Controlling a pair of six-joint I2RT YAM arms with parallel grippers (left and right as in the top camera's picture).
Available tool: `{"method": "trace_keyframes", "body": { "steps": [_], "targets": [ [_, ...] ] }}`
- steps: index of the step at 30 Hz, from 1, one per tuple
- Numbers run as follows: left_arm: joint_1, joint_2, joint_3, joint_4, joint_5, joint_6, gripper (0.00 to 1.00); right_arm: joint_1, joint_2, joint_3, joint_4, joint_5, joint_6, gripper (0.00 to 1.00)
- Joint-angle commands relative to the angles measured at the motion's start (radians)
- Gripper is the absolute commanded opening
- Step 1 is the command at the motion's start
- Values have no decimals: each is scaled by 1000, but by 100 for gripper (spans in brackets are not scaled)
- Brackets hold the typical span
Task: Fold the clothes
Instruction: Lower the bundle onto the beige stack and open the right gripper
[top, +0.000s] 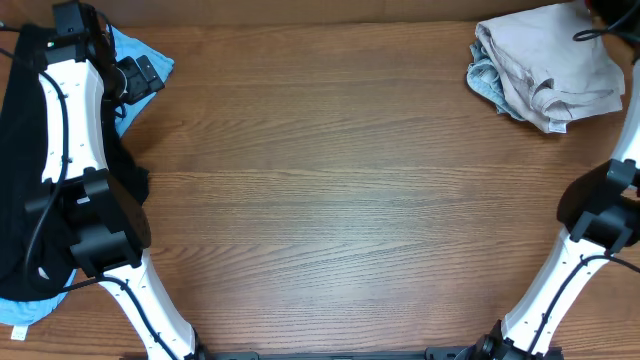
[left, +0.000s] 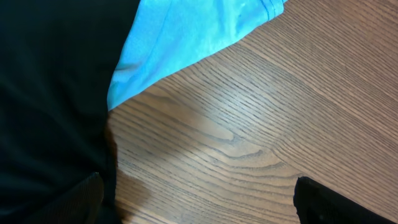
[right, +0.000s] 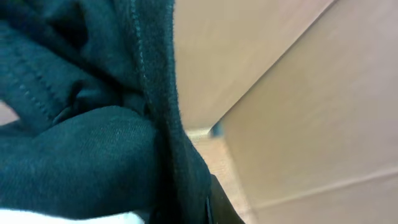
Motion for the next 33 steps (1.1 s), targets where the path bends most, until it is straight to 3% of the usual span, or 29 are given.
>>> {"method": "trace_keyframes", "body": {
  "steps": [1,22,23,24,26,30,33],
  "targets": [
    [-7,-6,7,0,11,-14,100,19,17,16,-26,26,106,4],
    [-7,-6,7,0,11,-13,100,204,63,16,-224,54,222,4],
    [-7,-6,7,0,11,-14,100,206,72,16,-239,50,234,8],
    [-7,-6,7,0,11,-13,100,208,78,16,-250,50,248,24],
    [-7,-6,7,-1,11,-13,100,209,93,16,-287,40,256,100],
    [-7,-6,7,-6,11,-13,100,211,72,20,-403,-59,273,100],
    [-7,-6,7,-8,11,-13,100,211,23,44,-492,-237,273,100]
  ]
}}
